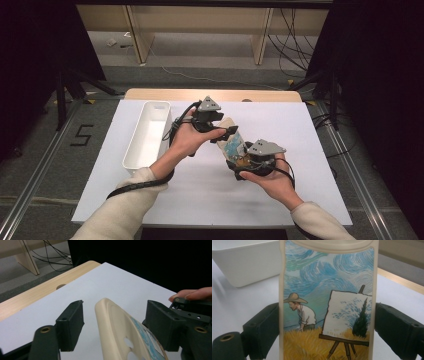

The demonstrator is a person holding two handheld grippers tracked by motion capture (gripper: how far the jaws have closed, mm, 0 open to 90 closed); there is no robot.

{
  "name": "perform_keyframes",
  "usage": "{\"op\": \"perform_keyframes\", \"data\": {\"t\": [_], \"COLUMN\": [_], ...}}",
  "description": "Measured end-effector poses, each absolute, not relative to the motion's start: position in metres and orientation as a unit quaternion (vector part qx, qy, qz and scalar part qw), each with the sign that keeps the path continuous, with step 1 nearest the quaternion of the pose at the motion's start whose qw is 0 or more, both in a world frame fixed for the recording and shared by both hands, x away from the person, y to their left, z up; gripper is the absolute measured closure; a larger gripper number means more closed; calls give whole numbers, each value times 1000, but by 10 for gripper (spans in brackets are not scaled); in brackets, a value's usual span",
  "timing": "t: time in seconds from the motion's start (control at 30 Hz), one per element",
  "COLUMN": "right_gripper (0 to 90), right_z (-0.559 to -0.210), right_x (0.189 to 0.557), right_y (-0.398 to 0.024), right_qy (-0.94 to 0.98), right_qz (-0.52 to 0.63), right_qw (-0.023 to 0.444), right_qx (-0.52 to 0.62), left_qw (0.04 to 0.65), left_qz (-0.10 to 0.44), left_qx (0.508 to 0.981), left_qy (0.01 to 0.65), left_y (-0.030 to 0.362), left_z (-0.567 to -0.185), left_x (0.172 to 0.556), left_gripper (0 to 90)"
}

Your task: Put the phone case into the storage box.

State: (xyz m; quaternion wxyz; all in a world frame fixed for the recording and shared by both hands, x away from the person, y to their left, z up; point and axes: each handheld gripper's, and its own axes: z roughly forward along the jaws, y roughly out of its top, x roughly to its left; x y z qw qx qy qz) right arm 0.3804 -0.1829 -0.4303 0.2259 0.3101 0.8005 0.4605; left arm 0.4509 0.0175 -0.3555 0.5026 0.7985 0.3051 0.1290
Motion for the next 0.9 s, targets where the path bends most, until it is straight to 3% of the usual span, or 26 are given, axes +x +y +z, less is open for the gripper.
{"op": "perform_keyframes", "data": {"t": [0.77, 0.8, 0.83, 0.87, 0.9], "right_gripper": [115, 155, 413, 450, 380], "right_z": [-430, -430, -429, -429, -428], "right_x": [379, 379, 378, 377, 377], "right_y": [-182, -182, -182, -182, -180], "right_qy": [803, 804, 810, 798, 795], "right_qz": [453, 453, 452, 469, 467], "right_qw": [243, 243, 234, 240, 247], "right_qx": [302, 300, 291, 291, 296], "left_qw": [512, 513, 510, 509, 502], "left_qz": [76, 79, 83, 74, 81], "left_qx": [773, 771, 774, 777, 783], "left_qy": [367, 369, 366, 364, 359], "left_y": [15, 15, 14, 14, 13], "left_z": [-358, -358, -357, -358, -359], "left_x": [456, 455, 455, 455, 453], "left_gripper": [649, 674, 710, 760, 782]}}
